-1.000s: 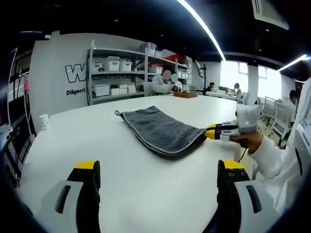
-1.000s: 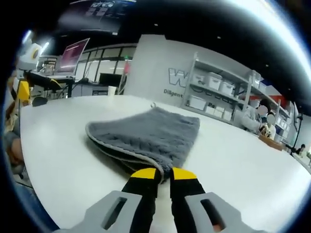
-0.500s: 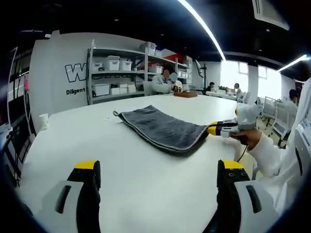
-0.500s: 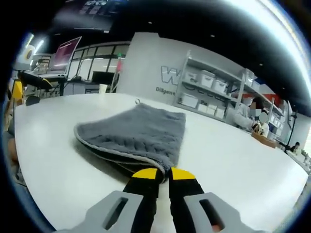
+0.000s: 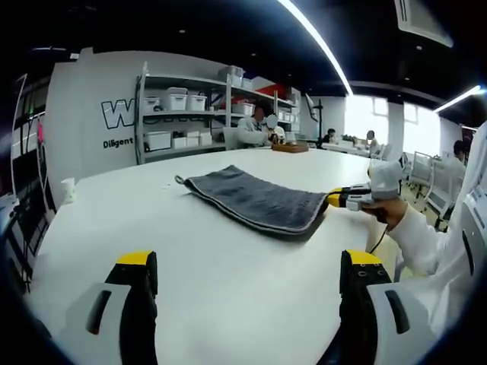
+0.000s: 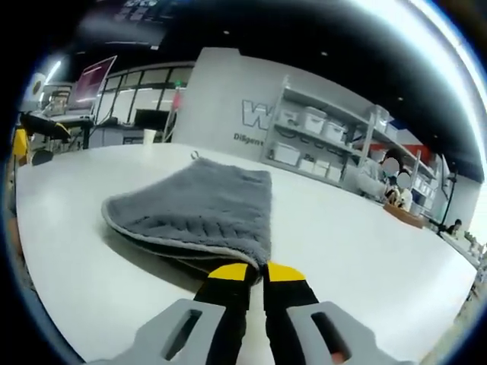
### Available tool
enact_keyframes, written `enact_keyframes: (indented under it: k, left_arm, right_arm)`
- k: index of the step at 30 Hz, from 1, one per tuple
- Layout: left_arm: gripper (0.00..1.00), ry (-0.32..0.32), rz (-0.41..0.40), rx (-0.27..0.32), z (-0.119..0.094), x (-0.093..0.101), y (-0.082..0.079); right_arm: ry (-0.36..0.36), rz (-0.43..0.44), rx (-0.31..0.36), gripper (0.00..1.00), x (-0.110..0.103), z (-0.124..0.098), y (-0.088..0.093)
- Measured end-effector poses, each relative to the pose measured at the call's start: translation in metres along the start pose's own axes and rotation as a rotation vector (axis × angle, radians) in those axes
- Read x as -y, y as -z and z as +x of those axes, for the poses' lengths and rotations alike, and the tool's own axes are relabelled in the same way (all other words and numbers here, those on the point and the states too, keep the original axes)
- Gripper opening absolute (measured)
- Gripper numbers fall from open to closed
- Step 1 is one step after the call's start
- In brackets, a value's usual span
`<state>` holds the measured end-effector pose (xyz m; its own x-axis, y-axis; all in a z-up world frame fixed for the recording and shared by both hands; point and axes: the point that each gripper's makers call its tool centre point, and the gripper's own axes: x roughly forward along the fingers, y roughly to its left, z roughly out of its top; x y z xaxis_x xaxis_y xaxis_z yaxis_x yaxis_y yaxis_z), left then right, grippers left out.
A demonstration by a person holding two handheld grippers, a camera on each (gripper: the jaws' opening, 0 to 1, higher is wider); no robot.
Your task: Open the folded towel by lifting each exposed corner and separating the folded layers until the towel lies flat within the target outline without major curled edges
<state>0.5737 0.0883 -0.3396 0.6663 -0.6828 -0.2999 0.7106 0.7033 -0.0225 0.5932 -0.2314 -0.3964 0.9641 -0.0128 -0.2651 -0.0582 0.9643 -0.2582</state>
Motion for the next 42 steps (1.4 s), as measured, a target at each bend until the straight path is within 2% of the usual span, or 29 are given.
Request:
enact_keyframes:
  k: [6,10,20,23,25,29,33,37,42]
  left_arm:
    - [0.99,-0.007,-0.002,0.002,-0.003,-0.003,0.000]
    - [0.99,-0.010,-0.004,0.009,-0.004,-0.004,-0.002]
    - [0.99,-0.003,-0.004,0.010,-0.005,-0.002,-0.002]
    - [0.99,-0.003,-0.005,0.010,-0.005,-0.002,-0.002]
    - [0.99,-0.002,-0.005,0.011,-0.006,-0.002,-0.002]
    - [0.99,-0.003,-0.001,0.015,-0.007,-0.002,-0.003]
    - [0.99,-0.002,-0.002,0.013,-0.006,-0.001,-0.002]
    - [0.99,-0.002,0.001,0.012,-0.007,0.000,-0.002]
    - [0.99,0.001,0.005,0.016,-0.008,0.001,-0.004]
  right_arm:
    - [0.032,0.027,-0.012,0.13,0.010,-0.006,0.004]
    - [0.051,0.044,0.014,0.21,0.014,-0.014,-0.005]
    - [-0.026,0.030,0.098,0.29,-0.012,-0.027,-0.033]
    - [-0.045,0.038,0.105,0.35,-0.015,-0.030,-0.037]
    - [-0.053,0.044,0.107,0.42,-0.014,-0.031,-0.038]
    - [-0.084,0.063,0.098,0.57,-0.016,-0.034,-0.038]
    - [-0.117,0.041,0.074,0.72,-0.021,-0.037,-0.036]
    - [-0.157,0.058,0.054,0.76,-0.027,-0.041,-0.034]
    - [-0.171,0.005,0.031,0.86,-0.031,-0.043,-0.032]
